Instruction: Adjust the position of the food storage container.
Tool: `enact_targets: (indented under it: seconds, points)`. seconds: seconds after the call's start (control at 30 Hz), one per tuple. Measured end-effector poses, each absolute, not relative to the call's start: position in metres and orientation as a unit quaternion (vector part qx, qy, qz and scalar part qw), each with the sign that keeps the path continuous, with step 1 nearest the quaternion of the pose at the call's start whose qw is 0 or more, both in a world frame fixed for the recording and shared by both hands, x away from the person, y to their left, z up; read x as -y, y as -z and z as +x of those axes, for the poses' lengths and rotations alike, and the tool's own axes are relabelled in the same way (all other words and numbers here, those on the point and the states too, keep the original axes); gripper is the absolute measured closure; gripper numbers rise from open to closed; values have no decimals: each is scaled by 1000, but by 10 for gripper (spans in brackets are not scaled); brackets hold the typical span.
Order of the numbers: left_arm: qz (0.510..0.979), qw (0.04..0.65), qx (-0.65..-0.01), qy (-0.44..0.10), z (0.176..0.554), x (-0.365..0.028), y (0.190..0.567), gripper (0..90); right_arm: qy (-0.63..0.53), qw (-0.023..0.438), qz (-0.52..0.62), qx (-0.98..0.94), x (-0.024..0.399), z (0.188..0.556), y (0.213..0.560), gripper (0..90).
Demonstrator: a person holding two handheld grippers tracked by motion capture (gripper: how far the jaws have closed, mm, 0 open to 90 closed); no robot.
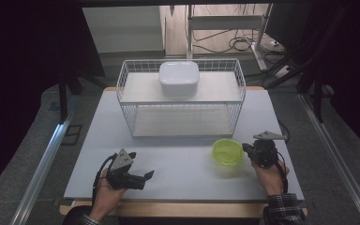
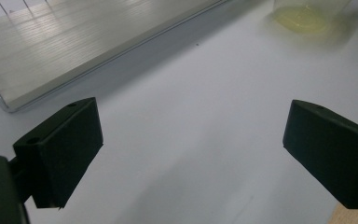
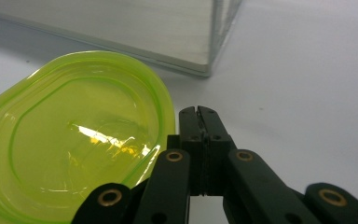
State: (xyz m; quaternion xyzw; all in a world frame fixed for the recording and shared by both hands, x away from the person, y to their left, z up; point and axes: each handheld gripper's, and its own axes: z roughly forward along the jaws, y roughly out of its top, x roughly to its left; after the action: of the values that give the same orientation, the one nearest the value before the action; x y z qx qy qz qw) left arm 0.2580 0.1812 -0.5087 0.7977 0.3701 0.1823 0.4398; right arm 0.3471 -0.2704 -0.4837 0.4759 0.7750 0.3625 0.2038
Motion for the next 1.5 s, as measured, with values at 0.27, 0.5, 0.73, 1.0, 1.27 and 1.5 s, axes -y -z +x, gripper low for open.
enact_targets:
  seconds: [0.27, 0.5, 0.73, 1.0, 1.27, 1.5]
  points:
    - [799, 439, -369, -179, 258, -178, 509, 44, -379, 173, 456, -787, 243, 350, 487, 893]
    - [801, 437, -368, -177, 258, -177, 510, 44, -382, 187, 446, -788, 232, 351, 486, 893]
    - [800, 437, -371, -177, 257, -179, 509, 44, -364, 177, 446, -798, 241, 334, 487, 893]
    - [801, 437, -371, -174, 256, -178, 510, 44, -355, 124, 442, -814, 233, 331, 502, 892]
    - [803, 434, -371, -173, 257, -177, 511, 44, -370, 107, 434, -814, 217, 340, 507, 893]
    - [806, 430, -369, -170, 257, -176, 512, 44, -376, 85, 416, -823, 195, 345, 511, 892]
